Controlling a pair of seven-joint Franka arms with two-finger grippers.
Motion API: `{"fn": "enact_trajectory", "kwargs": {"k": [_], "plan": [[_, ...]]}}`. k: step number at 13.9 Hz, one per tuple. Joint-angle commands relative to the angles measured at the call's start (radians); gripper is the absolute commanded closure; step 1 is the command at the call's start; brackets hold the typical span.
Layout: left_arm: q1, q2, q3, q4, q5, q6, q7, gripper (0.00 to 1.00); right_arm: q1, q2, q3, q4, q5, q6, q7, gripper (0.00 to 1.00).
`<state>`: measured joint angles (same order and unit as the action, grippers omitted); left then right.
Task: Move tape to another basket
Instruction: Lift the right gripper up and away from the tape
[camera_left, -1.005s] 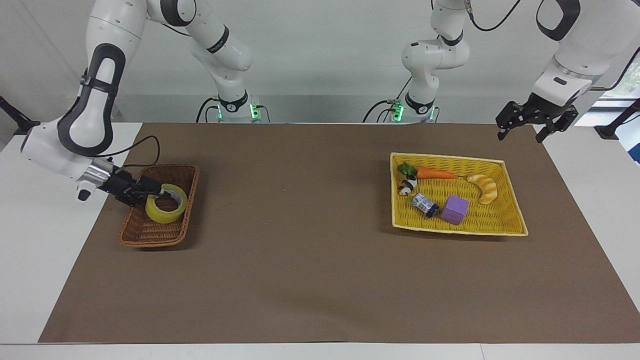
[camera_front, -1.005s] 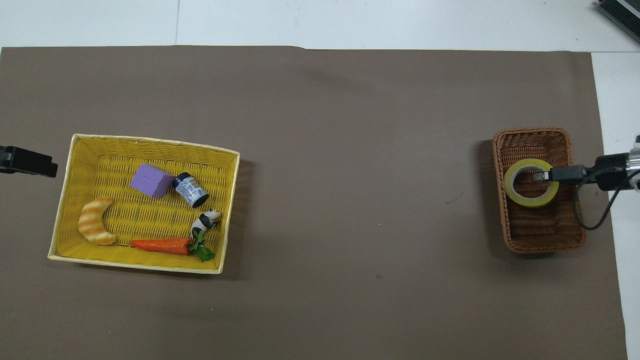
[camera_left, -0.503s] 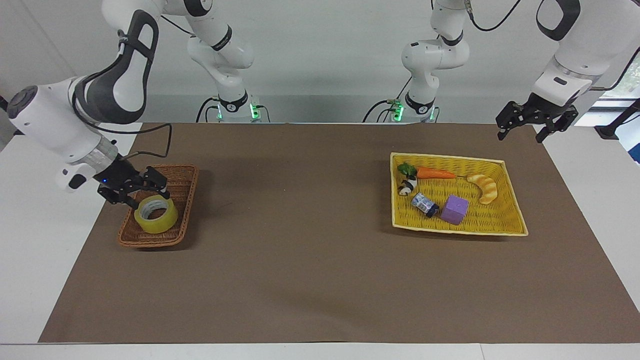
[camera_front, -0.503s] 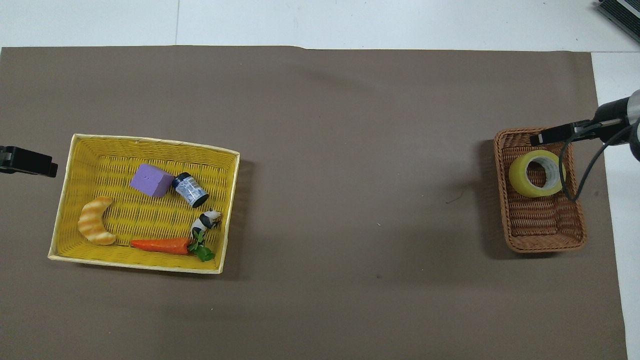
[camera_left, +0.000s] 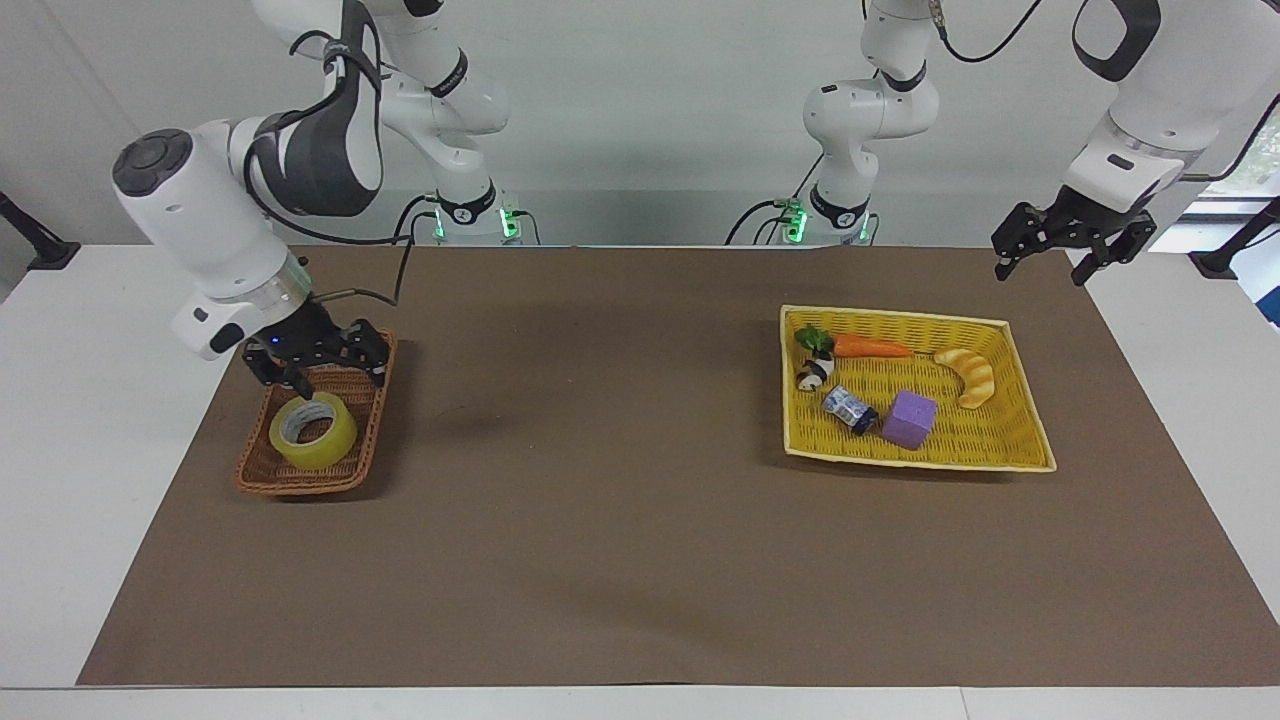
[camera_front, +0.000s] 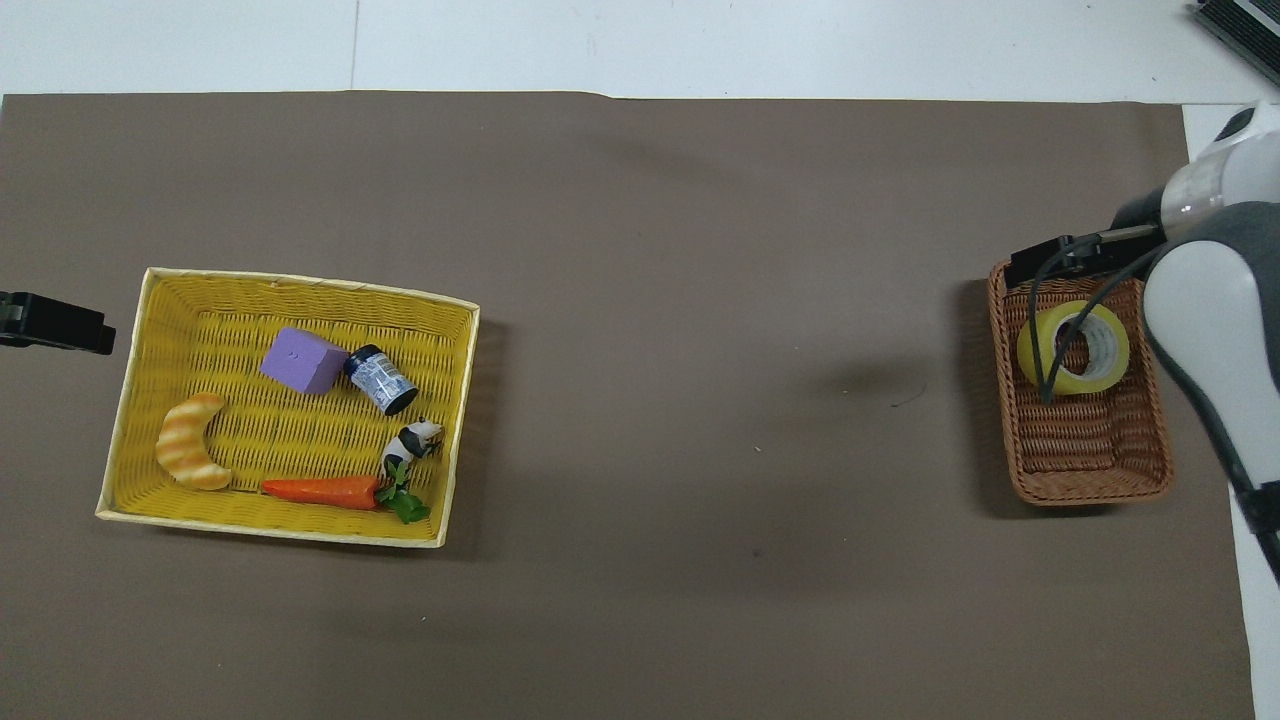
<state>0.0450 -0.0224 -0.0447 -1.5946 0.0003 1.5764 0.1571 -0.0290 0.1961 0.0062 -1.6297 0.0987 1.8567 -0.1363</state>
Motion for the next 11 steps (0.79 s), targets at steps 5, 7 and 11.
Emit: {"fn": "enact_trajectory", "kwargs": {"k": [5,7,11], "plan": [[0.009,-0.016,-0.006,-0.015,0.018,0.013,0.012,0.0,0.141,-0.13,-0.002,-0.064,-0.093,-0.063,0.353,0.0],[0.009,-0.016,-0.006,-0.015,0.018,0.013,0.012,0.0,0.126,-0.184,-0.009,-0.039,-0.091,-0.149,0.345,0.0],[0.009,-0.016,-0.006,-0.015,0.018,0.013,0.012,0.0,0.097,-0.265,-0.037,0.051,-0.091,-0.298,0.342,0.0]]}}
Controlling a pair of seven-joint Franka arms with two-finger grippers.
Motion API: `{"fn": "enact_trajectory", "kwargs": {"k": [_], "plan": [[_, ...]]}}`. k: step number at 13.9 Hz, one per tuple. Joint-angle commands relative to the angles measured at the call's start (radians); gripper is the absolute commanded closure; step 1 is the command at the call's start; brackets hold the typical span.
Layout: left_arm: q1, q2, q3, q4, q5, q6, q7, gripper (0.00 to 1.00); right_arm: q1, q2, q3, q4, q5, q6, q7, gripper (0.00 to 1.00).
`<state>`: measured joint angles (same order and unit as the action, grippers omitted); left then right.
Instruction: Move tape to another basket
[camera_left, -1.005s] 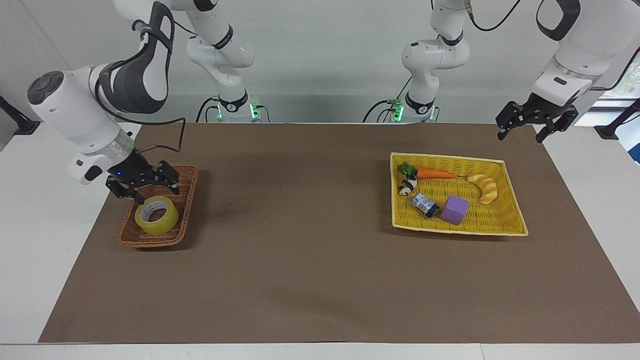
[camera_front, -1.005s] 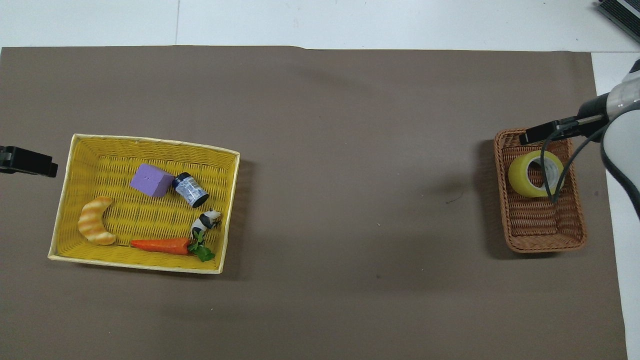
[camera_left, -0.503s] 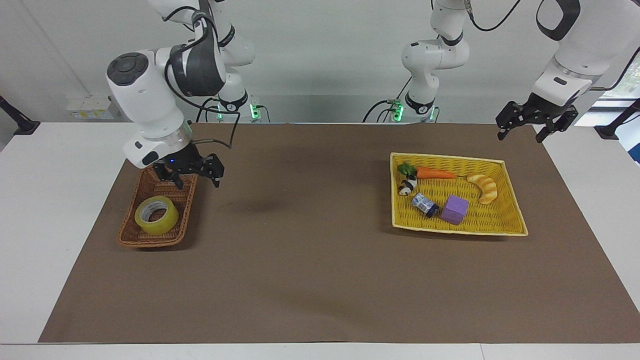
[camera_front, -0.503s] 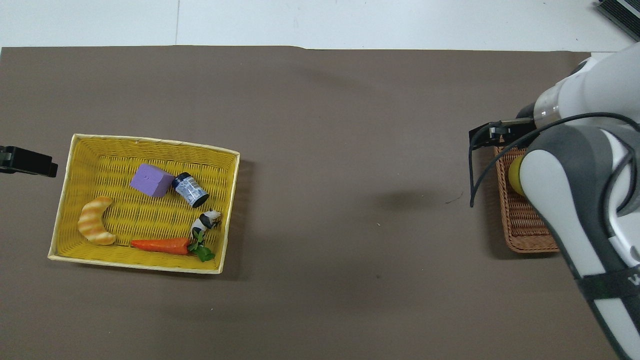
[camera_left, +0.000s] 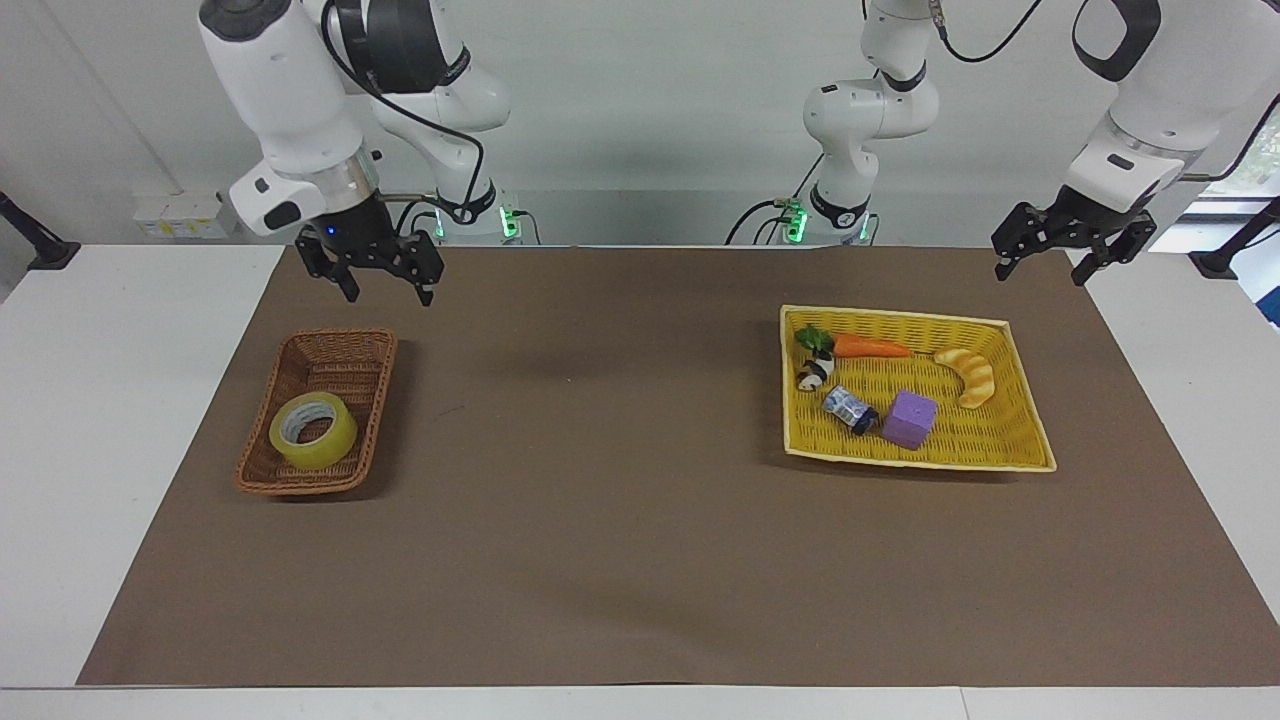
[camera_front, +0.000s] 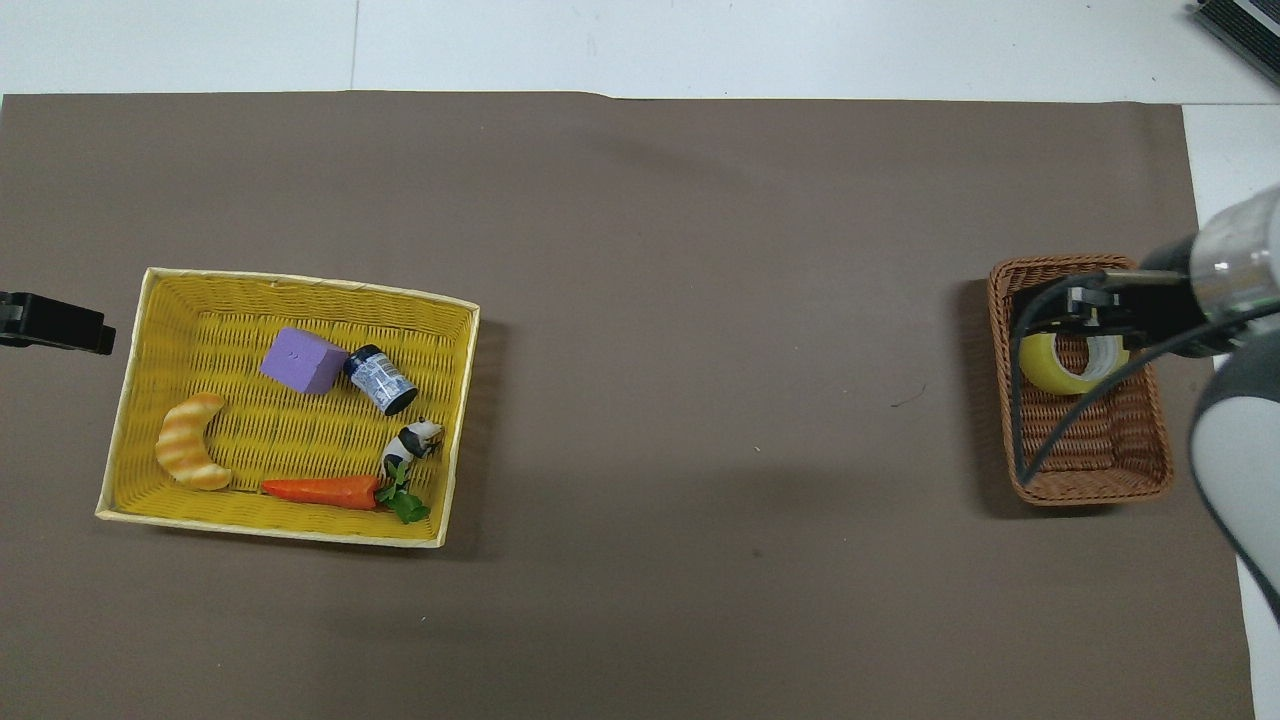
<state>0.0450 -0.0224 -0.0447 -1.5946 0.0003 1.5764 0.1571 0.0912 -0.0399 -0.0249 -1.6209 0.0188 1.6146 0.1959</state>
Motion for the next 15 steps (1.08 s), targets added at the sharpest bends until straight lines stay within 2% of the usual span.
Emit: {"fn": "enact_trajectory", "kwargs": {"k": [1,3,5,8,15], "plan": [[0.009,-0.016,-0.006,-0.015,0.018,0.013,0.012,0.0,-0.03,-0.038,-0.015,0.077,-0.011,-0.103,0.01,0.0],[0.009,-0.016,-0.006,-0.015,0.018,0.013,0.012,0.0,-0.03,-0.041,-0.027,0.134,-0.01,-0.192,0.01,0.0],[0.009,-0.016,-0.006,-0.015,0.018,0.013,0.012,0.0,-0.04,-0.083,-0.047,0.096,-0.008,-0.202,-0.009,0.0],[0.009,-0.014,-0.006,-0.015,0.018,0.013,0.012,0.0,-0.047,-0.104,-0.058,0.041,0.004,-0.187,-0.059,0.0],[0.009,-0.016,-0.006,-0.015,0.018,0.013,0.012,0.0,-0.047,-0.106,-0.055,0.023,-0.01,-0.168,-0.112,0.0]]}}
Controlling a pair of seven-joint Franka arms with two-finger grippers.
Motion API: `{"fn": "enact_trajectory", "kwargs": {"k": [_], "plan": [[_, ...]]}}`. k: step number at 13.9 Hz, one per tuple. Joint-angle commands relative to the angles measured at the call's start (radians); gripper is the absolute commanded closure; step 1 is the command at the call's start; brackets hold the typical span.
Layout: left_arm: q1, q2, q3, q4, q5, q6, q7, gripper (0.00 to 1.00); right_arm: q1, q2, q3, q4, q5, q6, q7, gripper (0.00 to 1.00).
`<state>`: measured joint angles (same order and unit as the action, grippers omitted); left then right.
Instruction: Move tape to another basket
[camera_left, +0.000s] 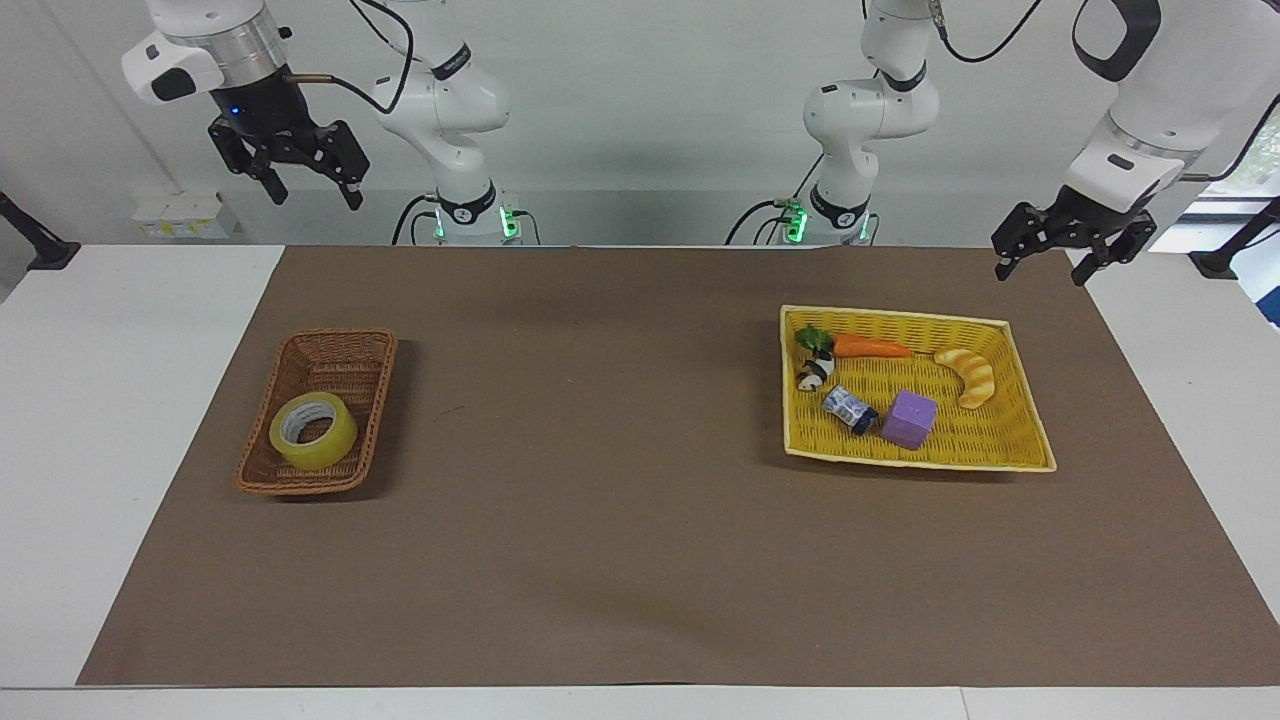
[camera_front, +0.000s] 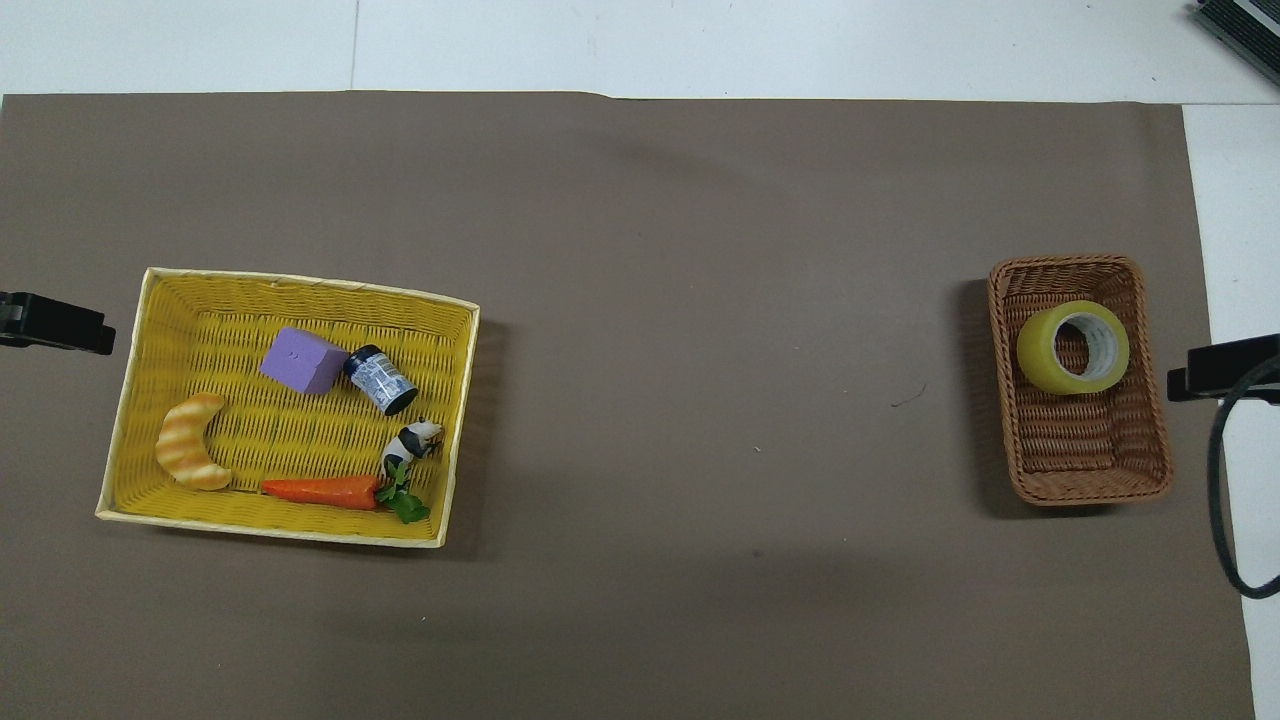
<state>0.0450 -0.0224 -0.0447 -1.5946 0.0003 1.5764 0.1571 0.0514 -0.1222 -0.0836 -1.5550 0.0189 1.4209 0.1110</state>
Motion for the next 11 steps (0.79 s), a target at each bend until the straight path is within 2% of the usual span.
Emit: {"fn": "enact_trajectory", "kwargs": {"k": [1,11], "plan": [[0.009,-0.016,-0.006,-0.015,0.018,0.013,0.012,0.0,-0.005,-0.025,0.004,-0.048,-0.013,0.047,-0.033,0.0],[0.009,-0.016,-0.006,-0.015,0.018,0.013,0.012,0.0,-0.007,-0.016,0.004,-0.039,-0.02,0.055,-0.068,0.0]]}}
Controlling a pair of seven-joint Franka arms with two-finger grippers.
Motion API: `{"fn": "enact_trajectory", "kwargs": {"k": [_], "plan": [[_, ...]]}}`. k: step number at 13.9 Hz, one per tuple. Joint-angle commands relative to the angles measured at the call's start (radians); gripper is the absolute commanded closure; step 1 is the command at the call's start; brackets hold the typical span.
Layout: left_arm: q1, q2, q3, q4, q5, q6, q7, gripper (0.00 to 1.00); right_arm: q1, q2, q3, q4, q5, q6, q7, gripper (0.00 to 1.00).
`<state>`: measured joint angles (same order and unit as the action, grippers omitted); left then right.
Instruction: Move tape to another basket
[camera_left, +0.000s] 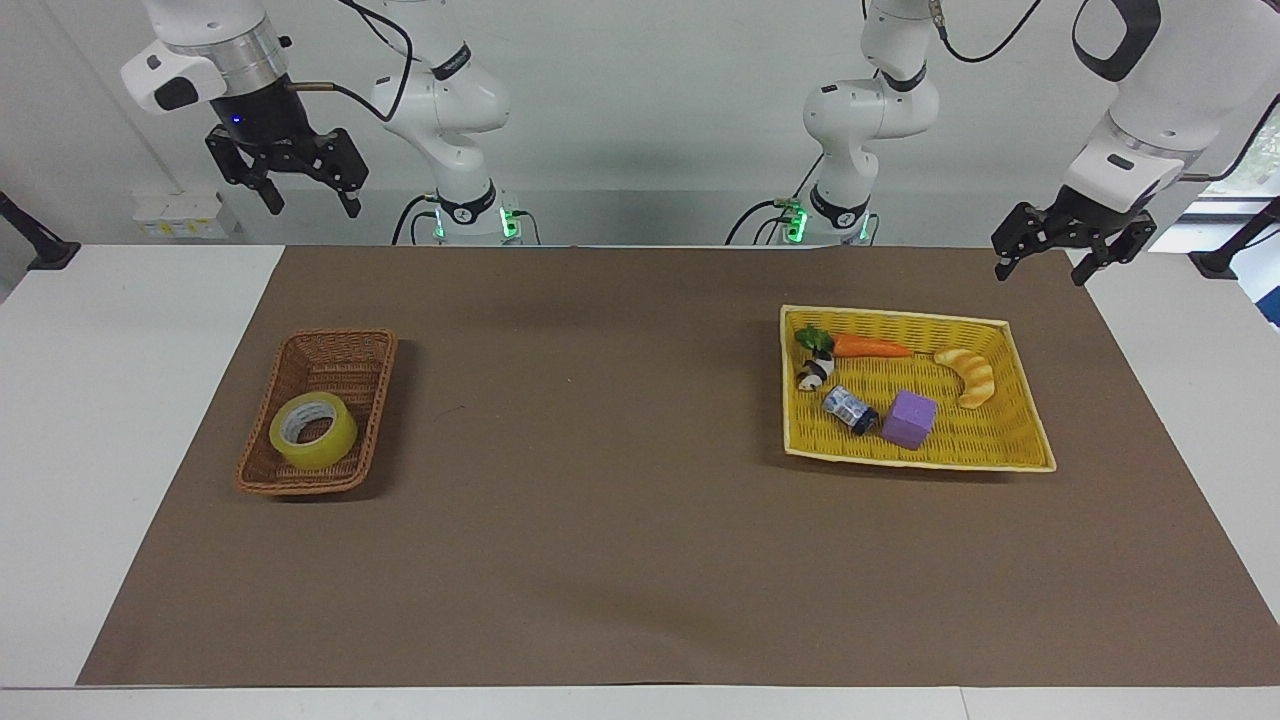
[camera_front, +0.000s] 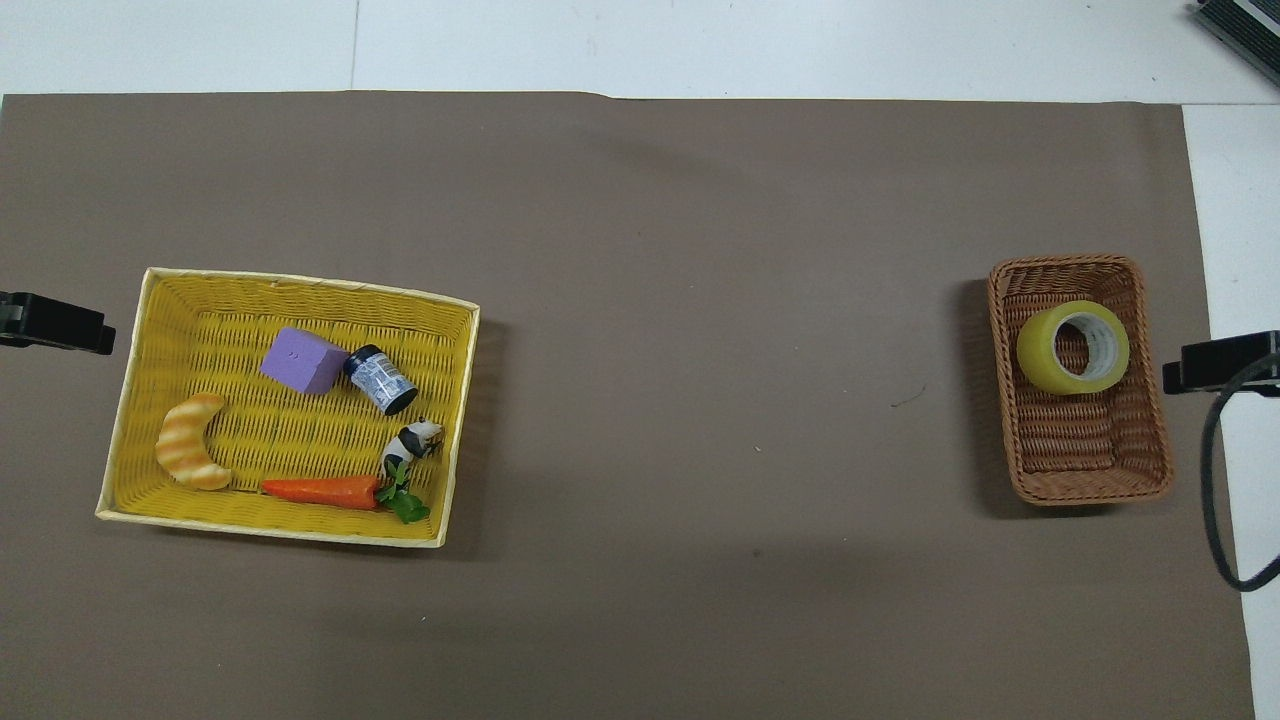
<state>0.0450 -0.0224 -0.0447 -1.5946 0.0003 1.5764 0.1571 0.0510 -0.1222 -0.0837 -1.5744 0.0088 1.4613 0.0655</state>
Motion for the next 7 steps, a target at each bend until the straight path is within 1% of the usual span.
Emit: {"fn": "enact_trajectory", "kwargs": {"k": [1,7], "plan": [[0.009,-0.016,-0.006,-0.015,0.018,0.013,0.012,0.0,-0.007,-0.017,0.004,-0.019,-0.012,0.014,-0.021,0.0],[0.009,-0.016,-0.006,-0.015,0.018,0.013,0.012,0.0,-0.007,-0.022,0.005,-0.027,-0.012,0.014,-0.018,0.0]]}}
